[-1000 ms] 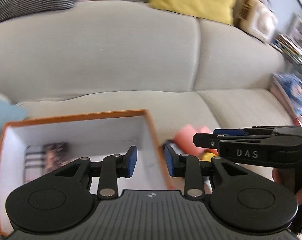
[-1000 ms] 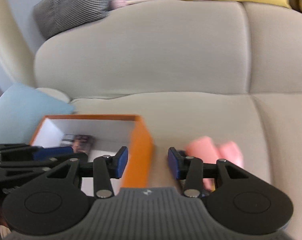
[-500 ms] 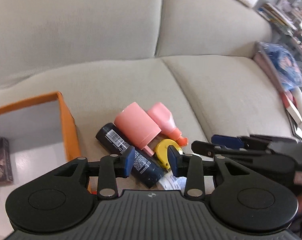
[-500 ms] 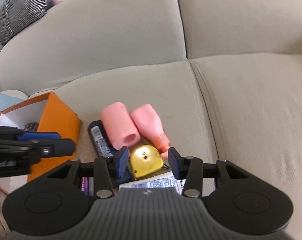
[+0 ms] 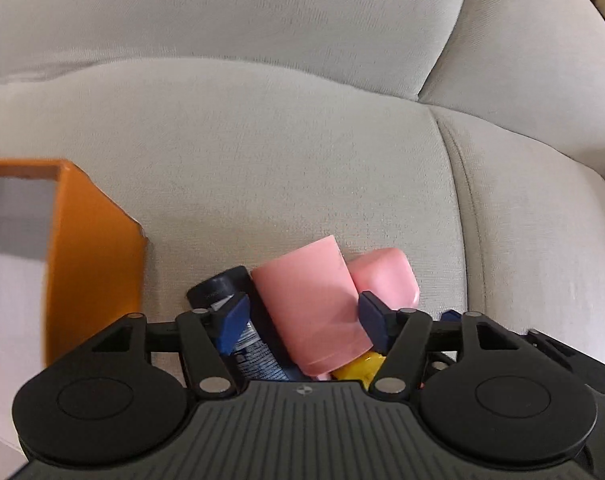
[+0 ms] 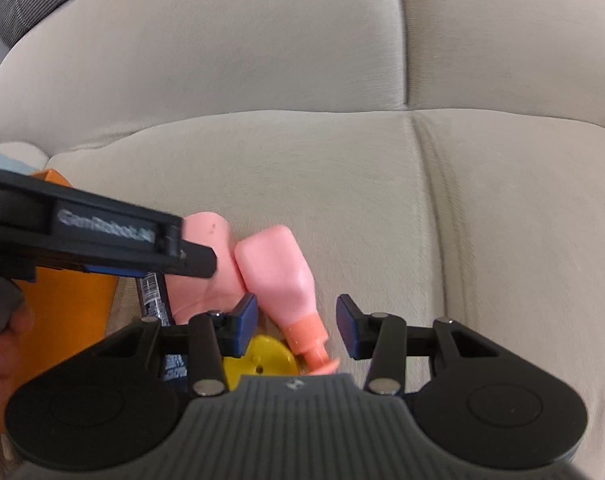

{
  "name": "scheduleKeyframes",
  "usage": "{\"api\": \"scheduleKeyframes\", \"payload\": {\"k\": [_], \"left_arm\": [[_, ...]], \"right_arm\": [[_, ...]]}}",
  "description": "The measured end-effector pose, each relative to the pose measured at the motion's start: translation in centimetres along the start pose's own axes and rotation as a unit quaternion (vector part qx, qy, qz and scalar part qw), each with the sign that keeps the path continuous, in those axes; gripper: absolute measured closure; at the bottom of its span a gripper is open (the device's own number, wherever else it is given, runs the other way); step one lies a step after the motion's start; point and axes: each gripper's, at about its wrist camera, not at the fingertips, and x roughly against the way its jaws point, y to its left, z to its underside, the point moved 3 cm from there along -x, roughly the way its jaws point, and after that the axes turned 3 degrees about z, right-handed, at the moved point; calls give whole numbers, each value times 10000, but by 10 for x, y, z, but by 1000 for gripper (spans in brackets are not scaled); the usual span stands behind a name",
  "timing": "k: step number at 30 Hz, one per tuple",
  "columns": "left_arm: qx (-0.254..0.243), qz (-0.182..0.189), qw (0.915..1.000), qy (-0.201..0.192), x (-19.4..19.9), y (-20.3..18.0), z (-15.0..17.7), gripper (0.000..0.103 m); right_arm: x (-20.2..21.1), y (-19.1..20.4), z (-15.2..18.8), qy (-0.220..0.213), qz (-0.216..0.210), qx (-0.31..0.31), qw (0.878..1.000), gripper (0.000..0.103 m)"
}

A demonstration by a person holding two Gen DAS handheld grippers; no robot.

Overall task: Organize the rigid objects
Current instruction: 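Grasp the pink cup with the left gripper while the right grasps the pink bottle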

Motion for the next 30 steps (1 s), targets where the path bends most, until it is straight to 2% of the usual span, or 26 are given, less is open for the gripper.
{"api": "scheduleKeyframes", "payload": {"k": [7, 15, 18, 21, 26, 30], "left_arm": [[121, -60, 9999, 73, -8, 4, -5, 30], [189, 51, 9997, 162, -11, 11, -7, 33], [382, 195, 9990, 134, -15, 18, -4, 34], [453, 285, 9986, 22, -14, 22, 0, 35], [300, 186, 9993, -100, -1, 15, 4, 36], [203, 247, 9991, -265, 19, 11, 8, 37]], "right_arm": [[-24, 5, -13, 122, -333, 291, 9989, 57], [-44, 5, -20, 275, -327, 458, 9980, 56], [-45, -4, -18, 331, -420, 344, 9980, 56], [-46, -15, -20, 372, -577, -52, 9976, 57], [-39, -14, -20, 330, -422, -139, 9985, 57], [-23, -12, -17, 205, -248, -65, 9995, 57]]}}
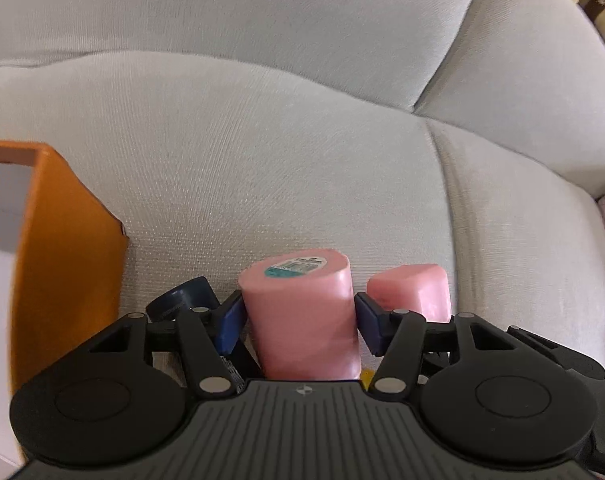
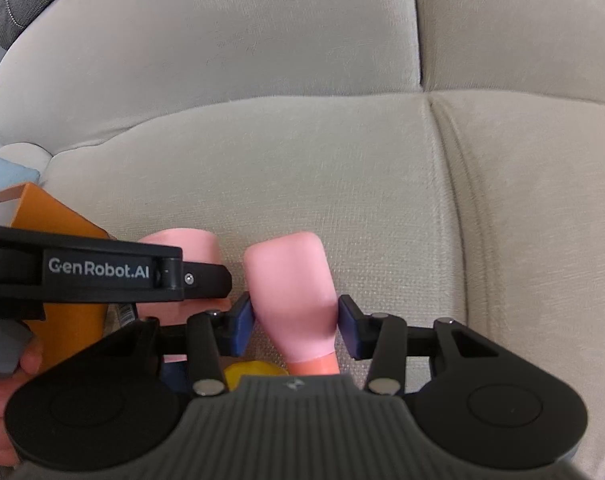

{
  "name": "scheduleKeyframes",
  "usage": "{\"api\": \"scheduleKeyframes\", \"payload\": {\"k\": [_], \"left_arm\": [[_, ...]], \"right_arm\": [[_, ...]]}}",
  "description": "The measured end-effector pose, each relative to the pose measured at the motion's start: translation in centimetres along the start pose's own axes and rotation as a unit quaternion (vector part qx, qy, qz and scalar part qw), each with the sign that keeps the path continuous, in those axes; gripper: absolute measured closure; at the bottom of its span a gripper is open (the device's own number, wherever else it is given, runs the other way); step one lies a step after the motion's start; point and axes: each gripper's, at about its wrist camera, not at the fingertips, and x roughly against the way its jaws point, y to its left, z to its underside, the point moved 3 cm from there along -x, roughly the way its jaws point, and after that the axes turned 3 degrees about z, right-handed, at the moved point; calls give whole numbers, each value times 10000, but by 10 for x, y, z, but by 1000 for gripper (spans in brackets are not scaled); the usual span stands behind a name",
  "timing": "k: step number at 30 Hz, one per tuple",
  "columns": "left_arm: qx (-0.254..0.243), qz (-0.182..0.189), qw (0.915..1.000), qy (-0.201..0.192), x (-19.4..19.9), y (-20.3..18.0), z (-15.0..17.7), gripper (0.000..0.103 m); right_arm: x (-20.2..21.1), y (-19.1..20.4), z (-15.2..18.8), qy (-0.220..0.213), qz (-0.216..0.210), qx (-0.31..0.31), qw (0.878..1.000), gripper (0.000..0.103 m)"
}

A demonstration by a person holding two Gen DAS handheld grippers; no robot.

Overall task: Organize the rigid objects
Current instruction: 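Grasp the pink cup with the left gripper while the right grasps the pink bottle, then carry the pink cup and pink bottle over the shoebox with both grippers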

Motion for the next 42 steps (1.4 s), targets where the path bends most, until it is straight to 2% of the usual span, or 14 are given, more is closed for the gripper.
{"api": "scheduleKeyframes", "payload": {"k": [7, 12, 18, 24, 29, 35, 42], "left_arm": [[-106, 325, 9987, -378, 43, -12, 1, 38], [-184, 578, 9958, -690, 80, -17, 1, 38], [-314, 534, 9926, -1046, 132, -4, 4, 38], [-377, 366, 9891, -1374, 179, 33, 8, 38], [-501, 175, 9868, -1529, 209, 67, 17, 38], [-417, -1, 9878, -1503, 221, 118, 28, 38], [-273, 69, 9928, -1163, 200, 179, 36, 38]], "right_arm": [[33, 15, 6, -421, 459, 166, 9979, 57], [63, 21, 3, -717, 576, 74, 9957, 57], [100, 44, -3, -1054, 341, -8, 9938, 57], [125, 90, -6, -1176, -298, -56, 9926, 57], [151, 140, 10, -1011, -824, -42, 9914, 57], [132, 196, 12, -696, -1078, 235, 9915, 57], [99, 244, 27, -80, -1237, 364, 9916, 57]]}}
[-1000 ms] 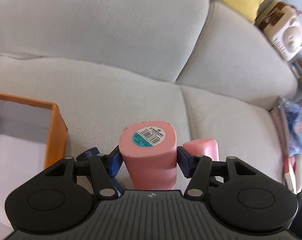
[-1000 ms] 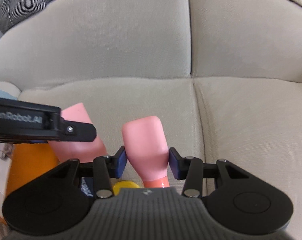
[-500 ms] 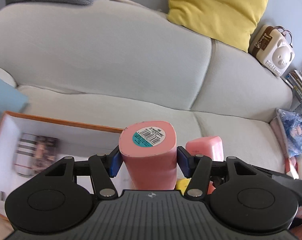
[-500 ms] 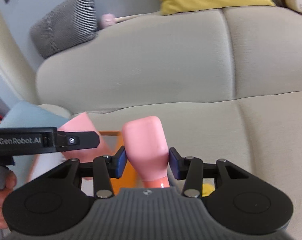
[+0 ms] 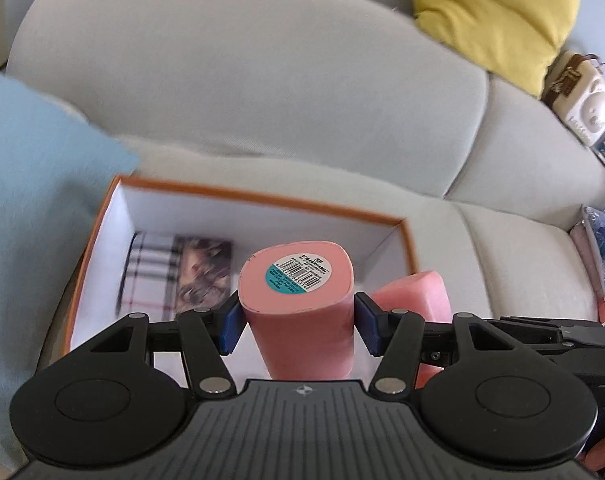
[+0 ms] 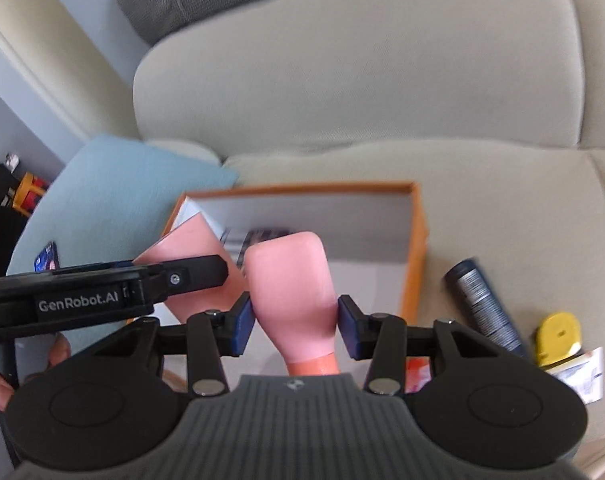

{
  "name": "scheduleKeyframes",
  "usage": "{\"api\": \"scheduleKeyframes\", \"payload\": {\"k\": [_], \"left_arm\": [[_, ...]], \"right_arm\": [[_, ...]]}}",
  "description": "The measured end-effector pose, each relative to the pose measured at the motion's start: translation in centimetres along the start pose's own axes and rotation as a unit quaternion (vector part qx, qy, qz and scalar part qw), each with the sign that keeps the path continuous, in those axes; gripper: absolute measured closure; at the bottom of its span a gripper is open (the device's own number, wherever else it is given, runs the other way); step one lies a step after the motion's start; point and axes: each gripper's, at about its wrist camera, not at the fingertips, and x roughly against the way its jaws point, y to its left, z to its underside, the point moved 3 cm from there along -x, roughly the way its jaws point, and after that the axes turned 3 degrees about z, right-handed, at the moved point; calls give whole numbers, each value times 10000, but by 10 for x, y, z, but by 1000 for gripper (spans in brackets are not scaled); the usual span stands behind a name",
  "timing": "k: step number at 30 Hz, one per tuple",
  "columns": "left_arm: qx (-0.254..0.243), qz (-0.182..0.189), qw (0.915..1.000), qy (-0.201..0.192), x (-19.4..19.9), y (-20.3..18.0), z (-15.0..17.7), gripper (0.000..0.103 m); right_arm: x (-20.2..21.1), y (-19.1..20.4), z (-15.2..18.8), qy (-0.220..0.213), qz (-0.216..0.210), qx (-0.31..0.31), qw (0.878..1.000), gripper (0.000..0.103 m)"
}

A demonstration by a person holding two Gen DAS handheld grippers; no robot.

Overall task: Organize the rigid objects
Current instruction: 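Carry the pink cup and pink bottle over the shoebox with both grippers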

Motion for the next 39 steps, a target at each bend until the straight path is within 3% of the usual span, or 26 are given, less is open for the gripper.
{"api": "scheduleKeyframes", "payload": {"k": [9, 16, 25, 35, 39], "left_arm": [[125, 12, 9990, 439, -41, 52, 10, 38], [-377, -53, 9970, 670, -62, 61, 10, 38], [-857, 65, 9930, 806, -88, 56, -1, 38], [-866, 309, 9928, 772, -90, 58, -4, 38], [-812, 348, 9933, 747, -92, 58, -5, 38]], "right_arm": [[-56, 14, 14, 508, 623, 274, 9964, 57], [-92, 12, 5, 619, 1143, 542, 9900, 57], [-116, 11, -14, 661, 1482, 1038, 9813, 57], [-144, 0, -32, 1065, 1452, 803, 9804, 57], [-150, 0, -35, 1128, 1626, 942, 9757, 58]]}}
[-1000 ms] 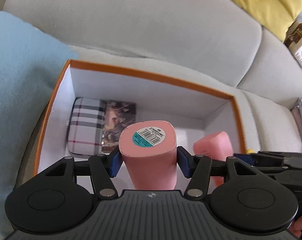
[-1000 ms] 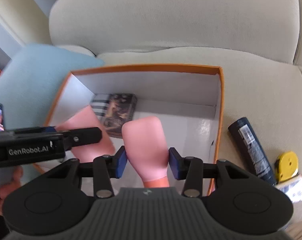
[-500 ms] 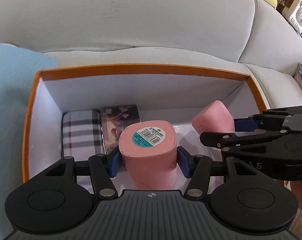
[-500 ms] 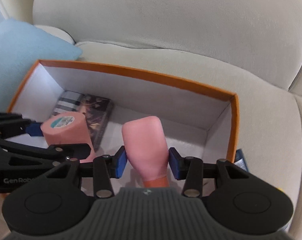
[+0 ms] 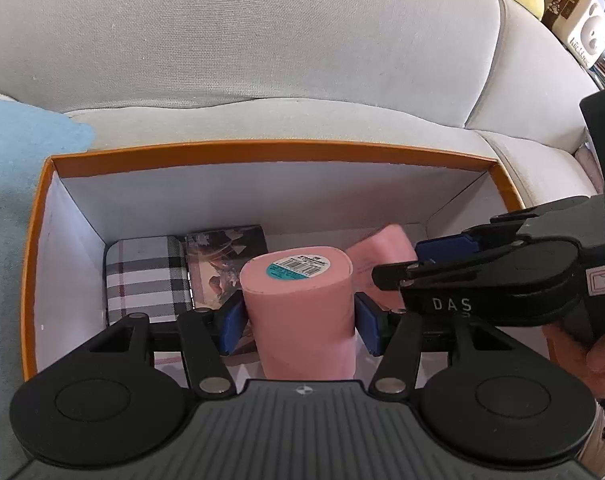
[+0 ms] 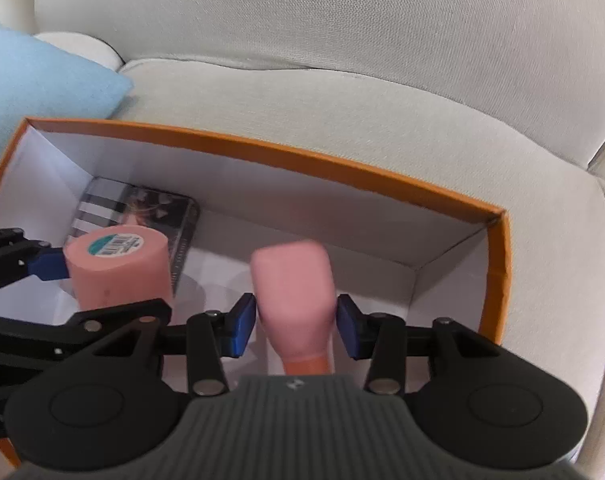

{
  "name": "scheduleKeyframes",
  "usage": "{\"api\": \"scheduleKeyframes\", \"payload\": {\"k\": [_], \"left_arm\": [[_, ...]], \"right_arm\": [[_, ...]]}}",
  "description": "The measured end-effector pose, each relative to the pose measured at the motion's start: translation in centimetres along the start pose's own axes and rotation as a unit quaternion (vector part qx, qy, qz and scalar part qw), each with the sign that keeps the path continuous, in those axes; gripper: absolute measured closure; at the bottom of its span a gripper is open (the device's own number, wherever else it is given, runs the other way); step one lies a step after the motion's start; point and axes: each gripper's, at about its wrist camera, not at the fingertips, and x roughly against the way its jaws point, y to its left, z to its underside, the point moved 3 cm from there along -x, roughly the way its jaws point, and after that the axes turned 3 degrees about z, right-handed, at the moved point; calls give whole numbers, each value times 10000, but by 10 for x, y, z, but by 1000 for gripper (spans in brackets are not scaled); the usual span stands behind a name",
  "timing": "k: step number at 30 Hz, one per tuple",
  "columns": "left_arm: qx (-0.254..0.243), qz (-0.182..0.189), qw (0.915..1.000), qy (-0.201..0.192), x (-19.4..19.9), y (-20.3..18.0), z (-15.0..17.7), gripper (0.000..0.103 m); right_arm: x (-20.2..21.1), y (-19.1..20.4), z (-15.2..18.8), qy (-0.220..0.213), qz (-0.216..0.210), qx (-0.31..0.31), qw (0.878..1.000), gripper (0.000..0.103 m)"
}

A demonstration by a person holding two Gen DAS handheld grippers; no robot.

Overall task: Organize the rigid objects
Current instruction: 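Carry the pink cup and pink bottle over the shoebox with both grippers, then lower the pink cup beside the card box and open the left gripper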

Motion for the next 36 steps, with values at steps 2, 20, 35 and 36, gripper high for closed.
{"api": "scheduleKeyframes", "payload": {"k": [2, 20, 35, 36], "left_arm": [[53, 54, 10000, -2, -1, 0, -1, 38], [298, 8, 9992, 255, -28, -11, -8, 39], [216, -311, 9992, 82, -28, -3, -16, 28], [219, -316, 9992, 58, -28, -5, -16, 26]], "right_arm": [[1, -2, -3, -12, -36, 24, 10000, 58], [39, -23, -3, -481, 20, 474, 9977, 61], [40, -21, 0, -714, 177, 882, 9934, 64], [41, -21, 1, -728, 178, 892, 9932, 64]]}}
